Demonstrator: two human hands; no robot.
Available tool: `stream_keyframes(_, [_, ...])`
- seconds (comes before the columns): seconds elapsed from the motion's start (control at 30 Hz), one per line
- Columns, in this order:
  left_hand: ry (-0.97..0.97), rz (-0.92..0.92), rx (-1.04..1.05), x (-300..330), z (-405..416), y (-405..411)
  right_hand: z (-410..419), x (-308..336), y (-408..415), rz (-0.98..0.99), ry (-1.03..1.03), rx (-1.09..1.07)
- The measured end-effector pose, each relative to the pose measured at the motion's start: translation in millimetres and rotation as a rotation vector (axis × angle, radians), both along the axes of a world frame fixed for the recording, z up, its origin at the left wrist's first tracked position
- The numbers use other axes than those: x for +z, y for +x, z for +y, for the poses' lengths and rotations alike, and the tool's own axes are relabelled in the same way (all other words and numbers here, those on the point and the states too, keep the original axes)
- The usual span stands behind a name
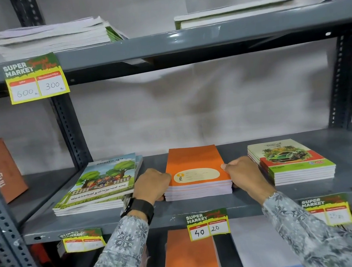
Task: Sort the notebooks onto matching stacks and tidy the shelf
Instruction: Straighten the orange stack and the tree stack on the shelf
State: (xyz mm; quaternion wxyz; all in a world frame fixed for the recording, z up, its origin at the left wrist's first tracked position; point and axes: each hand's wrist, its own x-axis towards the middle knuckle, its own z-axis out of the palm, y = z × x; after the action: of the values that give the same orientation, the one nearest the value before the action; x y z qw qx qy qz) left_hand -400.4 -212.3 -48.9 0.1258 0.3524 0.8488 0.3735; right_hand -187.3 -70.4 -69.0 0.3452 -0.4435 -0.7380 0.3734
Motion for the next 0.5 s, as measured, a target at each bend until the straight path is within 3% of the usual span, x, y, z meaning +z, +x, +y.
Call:
stream_keyframes(0.37, [-0.007,0.027,-0.021,6,-6,6,-5,6,1,-0.049,0.027,-0.015])
stream_keyframes(0.43, [0.075,0.066,-0.037,11,-19,0,-14,13,0,-0.113,0.199,-0.081])
stream_keyframes(0.5, [0.227,0.225,-0.008,16,-46,-18,-33,24,-10,-0.074,0.468,-0.164])
